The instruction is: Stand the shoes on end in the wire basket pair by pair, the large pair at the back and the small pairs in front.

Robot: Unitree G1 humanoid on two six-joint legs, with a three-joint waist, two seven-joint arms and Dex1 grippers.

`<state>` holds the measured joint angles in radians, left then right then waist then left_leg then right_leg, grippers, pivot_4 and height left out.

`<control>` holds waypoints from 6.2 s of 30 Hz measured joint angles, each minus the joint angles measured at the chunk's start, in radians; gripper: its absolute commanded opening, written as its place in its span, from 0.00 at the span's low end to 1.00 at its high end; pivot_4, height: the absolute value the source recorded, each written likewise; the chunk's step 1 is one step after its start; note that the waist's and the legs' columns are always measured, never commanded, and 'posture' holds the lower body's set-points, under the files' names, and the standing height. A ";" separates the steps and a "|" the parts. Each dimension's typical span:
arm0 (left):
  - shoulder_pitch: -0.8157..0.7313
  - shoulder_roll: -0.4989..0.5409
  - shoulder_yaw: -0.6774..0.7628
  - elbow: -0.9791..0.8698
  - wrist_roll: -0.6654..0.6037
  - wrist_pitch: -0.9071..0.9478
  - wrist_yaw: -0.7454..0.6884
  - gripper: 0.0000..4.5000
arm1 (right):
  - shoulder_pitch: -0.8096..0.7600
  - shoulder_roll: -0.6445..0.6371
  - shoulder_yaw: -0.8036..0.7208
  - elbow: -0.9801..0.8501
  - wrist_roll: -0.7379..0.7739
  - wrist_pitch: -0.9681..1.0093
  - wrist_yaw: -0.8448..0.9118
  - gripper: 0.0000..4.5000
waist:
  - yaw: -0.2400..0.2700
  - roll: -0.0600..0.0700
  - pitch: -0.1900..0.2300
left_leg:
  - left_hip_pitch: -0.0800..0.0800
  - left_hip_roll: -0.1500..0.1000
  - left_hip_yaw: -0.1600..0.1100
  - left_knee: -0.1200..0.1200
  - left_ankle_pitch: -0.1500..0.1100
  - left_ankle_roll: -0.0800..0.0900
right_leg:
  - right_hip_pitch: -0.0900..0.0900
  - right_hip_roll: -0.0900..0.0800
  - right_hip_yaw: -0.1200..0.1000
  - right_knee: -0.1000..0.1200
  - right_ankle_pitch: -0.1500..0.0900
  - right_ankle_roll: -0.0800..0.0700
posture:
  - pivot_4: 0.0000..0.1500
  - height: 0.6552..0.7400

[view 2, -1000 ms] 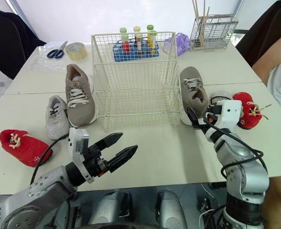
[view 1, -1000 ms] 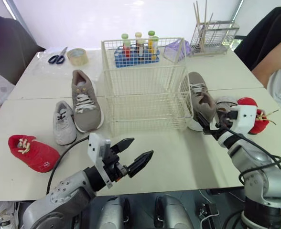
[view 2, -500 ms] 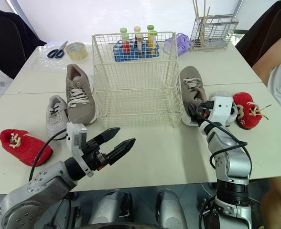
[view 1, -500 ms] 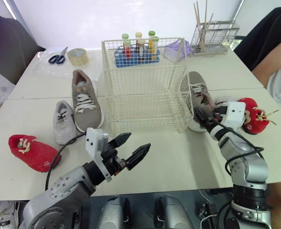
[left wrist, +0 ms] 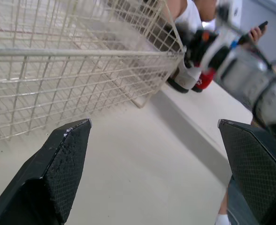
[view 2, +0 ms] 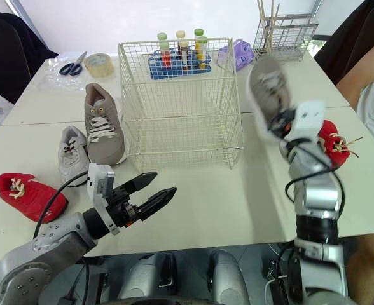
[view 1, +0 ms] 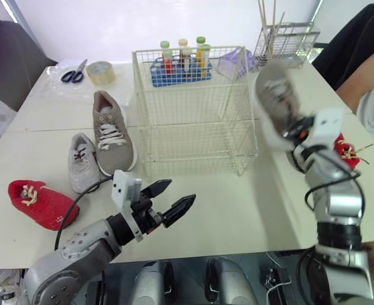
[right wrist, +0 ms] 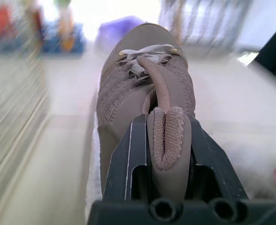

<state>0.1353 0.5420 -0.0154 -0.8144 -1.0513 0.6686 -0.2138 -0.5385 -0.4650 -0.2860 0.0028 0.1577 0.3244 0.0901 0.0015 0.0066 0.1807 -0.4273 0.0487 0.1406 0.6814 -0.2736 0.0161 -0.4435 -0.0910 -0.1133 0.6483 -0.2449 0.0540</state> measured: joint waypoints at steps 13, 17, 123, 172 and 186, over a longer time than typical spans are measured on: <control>0.109 0.138 0.142 -0.025 -0.127 0.029 -0.044 1.00 | -0.730 -0.228 0.095 0.421 0.107 -0.328 0.612 0.06 | -0.035 0.004 0.005 | 0.002 0.002 0.000 -0.003 -0.002 0.004 | 0.000 0.002 0.000 -0.001 -0.001 0.001 | 1.00 1.00; 0.181 0.169 0.214 -0.056 -0.168 0.024 -0.044 1.00 | -0.900 -0.220 0.161 0.475 0.219 -0.325 0.971 0.06 | -0.036 0.000 0.005 | 0.002 0.003 -0.002 -0.003 -0.003 0.005 | 0.002 0.002 -0.002 -0.002 -0.001 0.000 | 1.00 1.00; -0.379 -0.179 0.334 0.255 -0.649 -0.217 0.019 0.29 | -0.325 0.127 0.059 -0.243 1.256 0.484 0.321 0.35 | -0.012 -0.012 0.013 | 0.006 0.000 -0.005 0.003 0.000 0.001 | 0.011 0.000 -0.005 -0.001 0.002 0.001 | 1.00 1.00; -0.079 0.328 0.538 0.027 -0.690 -0.067 0.037 0.85 | -1.121 -0.095 0.195 1.355 -0.035 -0.259 1.280 0.99 | -0.020 -0.009 0.017 | 0.000 0.001 0.001 0.001 0.000 -0.002 | 0.001 0.001 0.000 -0.002 0.002 0.001 | 1.00 1.00; -0.124 0.300 0.465 0.038 -0.643 -0.068 0.039 0.85 | -0.866 -0.141 0.132 1.015 0.011 -0.283 1.197 0.99 | -0.018 -0.010 0.016 | 0.002 0.002 -0.001 0.002 0.001 -0.003 | 0.004 0.001 0.000 0.000 0.002 0.001 | 1.00 1.00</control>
<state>0.0111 0.8424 0.4497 -0.7767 -1.6944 0.6003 -0.1750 -1.4044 -0.6058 -0.1541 1.0180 0.1682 0.0416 1.2876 -0.0169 -0.0031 0.1968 -0.4252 0.0506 0.1398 0.6834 -0.2727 0.0133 -0.4400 -0.0899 -0.1137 0.6487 -0.2425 0.0552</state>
